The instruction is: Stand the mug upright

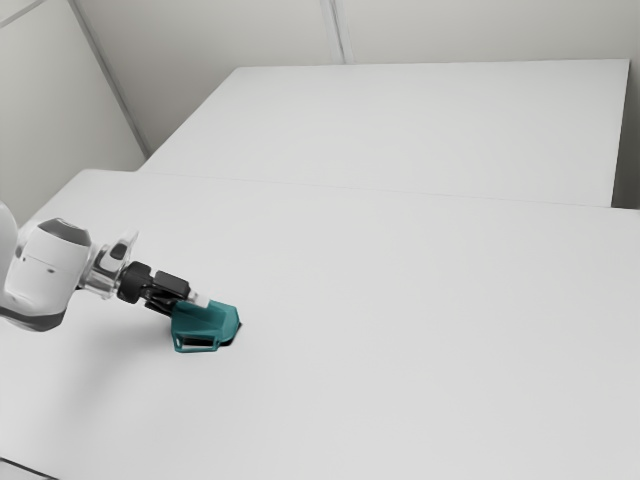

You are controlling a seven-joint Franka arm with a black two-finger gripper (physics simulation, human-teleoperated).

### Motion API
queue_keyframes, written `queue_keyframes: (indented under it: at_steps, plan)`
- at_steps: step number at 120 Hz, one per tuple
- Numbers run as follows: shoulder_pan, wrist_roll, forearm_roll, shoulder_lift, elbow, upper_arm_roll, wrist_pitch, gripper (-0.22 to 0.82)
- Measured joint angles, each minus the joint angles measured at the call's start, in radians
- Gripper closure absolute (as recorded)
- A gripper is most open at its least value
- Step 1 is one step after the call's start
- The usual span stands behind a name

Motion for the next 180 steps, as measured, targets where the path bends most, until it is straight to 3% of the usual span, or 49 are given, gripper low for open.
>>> queue_keyframes:
  at_steps: [17, 50, 70, 110, 132, 150, 180]
  plan:
    - [0.001, 0.012, -0.013, 0.002, -0.001, 0.0, -0.01, 0.23]
    - [0.001, 0.03, -0.02, 0.003, -0.002, -0.001, -0.018, 0.54]
    - [0.0, 0.038, -0.028, 0.002, -0.001, -0.001, -0.016, 0.66]
    - [-0.025, 0.069, -0.071, -0.046, 0.019, -0.016, -0.021, 0.75]
    - [-0.043, 0.068, -0.051, -0.091, 0.099, -0.09, 0.006, 0.78]
    - [-0.048, 0.022, 0.145, -0.112, 0.186, -0.192, 0.065, 0.78]
    - [-0.067, -0.095, 0.6, -0.138, 0.223, -0.309, 0.189, 0.79]
